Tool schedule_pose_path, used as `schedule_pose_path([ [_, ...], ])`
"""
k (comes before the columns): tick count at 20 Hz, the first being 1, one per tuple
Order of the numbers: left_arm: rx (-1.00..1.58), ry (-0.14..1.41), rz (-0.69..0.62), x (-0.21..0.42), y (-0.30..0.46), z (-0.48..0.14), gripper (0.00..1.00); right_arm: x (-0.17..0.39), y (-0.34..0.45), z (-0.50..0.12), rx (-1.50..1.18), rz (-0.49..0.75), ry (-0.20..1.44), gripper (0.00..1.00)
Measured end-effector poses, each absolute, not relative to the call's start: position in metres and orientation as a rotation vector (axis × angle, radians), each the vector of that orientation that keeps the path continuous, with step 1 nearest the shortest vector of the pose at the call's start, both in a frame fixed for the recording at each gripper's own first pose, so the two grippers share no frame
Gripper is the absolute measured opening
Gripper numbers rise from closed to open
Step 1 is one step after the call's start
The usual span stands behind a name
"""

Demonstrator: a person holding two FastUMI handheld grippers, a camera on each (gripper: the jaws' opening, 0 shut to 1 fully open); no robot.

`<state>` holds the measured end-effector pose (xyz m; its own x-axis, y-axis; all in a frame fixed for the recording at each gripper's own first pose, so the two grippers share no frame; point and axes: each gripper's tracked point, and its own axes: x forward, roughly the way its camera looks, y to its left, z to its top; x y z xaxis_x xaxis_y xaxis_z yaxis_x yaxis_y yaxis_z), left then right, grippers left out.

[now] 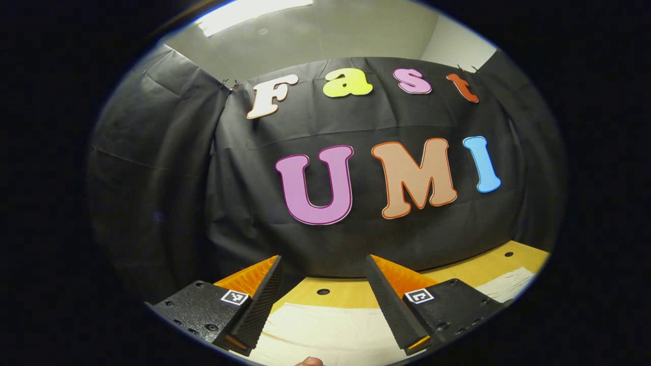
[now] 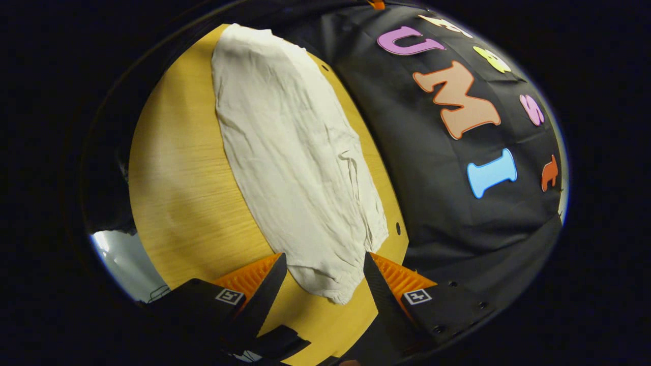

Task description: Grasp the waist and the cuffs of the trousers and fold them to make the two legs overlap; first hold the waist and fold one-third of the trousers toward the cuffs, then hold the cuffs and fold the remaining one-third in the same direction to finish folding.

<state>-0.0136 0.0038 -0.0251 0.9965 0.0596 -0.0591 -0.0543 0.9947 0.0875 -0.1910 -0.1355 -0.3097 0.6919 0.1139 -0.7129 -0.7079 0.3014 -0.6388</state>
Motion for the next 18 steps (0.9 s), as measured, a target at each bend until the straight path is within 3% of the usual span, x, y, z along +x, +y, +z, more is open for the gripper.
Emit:
schedule_pose_path([
  [9, 0.118, 0.067, 0.062, -0.008, 0.011, -0.028, 0.95, -0.173, -0.124, -0.334, -1.215, 0.634, 0.61, 0.93],
  [14, 0.133, 0.079, 0.058, -0.007, 0.014, -0.034, 0.95, -0.157, -0.119, -0.341, -1.238, 0.624, 0.605, 0.85],
  [17, 0.154, 0.086, 0.054, -0.009, 0.016, -0.041, 0.95, -0.156, -0.118, -0.351, -1.224, 0.61, 0.64, 0.69],
  [18, 0.165, 0.09, 0.052, -0.009, 0.017, -0.043, 0.95, -0.16, -0.116, -0.353, -1.217, 0.613, 0.655, 0.57],
])
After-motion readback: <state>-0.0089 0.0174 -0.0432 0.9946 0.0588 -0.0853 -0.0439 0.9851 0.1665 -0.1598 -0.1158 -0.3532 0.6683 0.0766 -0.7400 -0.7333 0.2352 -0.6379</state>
